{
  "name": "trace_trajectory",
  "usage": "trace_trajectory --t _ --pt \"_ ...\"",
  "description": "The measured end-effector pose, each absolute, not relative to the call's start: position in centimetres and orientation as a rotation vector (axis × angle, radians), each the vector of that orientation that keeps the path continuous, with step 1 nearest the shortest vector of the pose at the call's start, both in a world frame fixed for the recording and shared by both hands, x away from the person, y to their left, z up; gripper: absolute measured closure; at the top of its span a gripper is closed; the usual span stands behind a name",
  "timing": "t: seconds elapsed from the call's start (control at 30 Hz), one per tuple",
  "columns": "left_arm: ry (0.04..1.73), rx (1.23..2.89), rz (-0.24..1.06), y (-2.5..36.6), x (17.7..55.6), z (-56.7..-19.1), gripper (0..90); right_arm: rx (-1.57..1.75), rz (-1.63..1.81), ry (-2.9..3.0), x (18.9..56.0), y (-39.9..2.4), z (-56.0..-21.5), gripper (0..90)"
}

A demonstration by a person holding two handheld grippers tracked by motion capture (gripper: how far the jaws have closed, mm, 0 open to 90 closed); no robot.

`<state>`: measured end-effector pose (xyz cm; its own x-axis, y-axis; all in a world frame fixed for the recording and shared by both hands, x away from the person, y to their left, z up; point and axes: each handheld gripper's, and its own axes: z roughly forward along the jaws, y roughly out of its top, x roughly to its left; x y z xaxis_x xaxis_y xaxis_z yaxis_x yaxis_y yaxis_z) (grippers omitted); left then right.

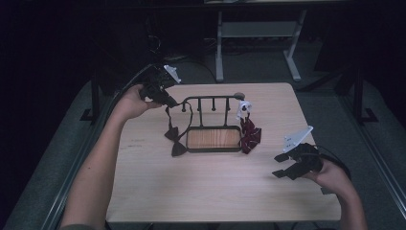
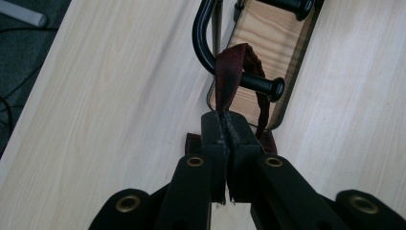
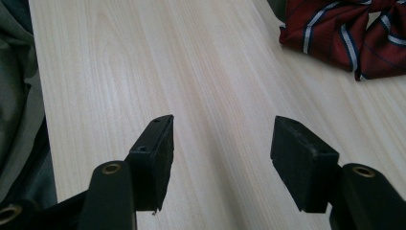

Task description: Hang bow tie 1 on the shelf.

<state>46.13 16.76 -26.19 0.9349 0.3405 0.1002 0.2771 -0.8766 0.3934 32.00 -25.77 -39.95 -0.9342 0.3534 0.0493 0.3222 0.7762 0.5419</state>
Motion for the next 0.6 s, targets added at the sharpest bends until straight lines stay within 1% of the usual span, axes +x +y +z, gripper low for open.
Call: trace_trajectory --t 0.23,0.33,0.6 --pt "0.467 2.701 0.245 16.88 45.87 -26.08 80.4 0.551 0.872 2.905 31.99 -25.88 -39.86 40.1" --pt "0.464 2.699 0.253 16.92 45.79 -26.0 75.8 0.554 0.873 2.902 31.9 -25.88 -39.77 40.2" --pt "0.463 2.696 0.25 17.15 45.46 -25.79 75.1 0.559 0.866 2.905 31.84 -25.8 -39.75 40.0"
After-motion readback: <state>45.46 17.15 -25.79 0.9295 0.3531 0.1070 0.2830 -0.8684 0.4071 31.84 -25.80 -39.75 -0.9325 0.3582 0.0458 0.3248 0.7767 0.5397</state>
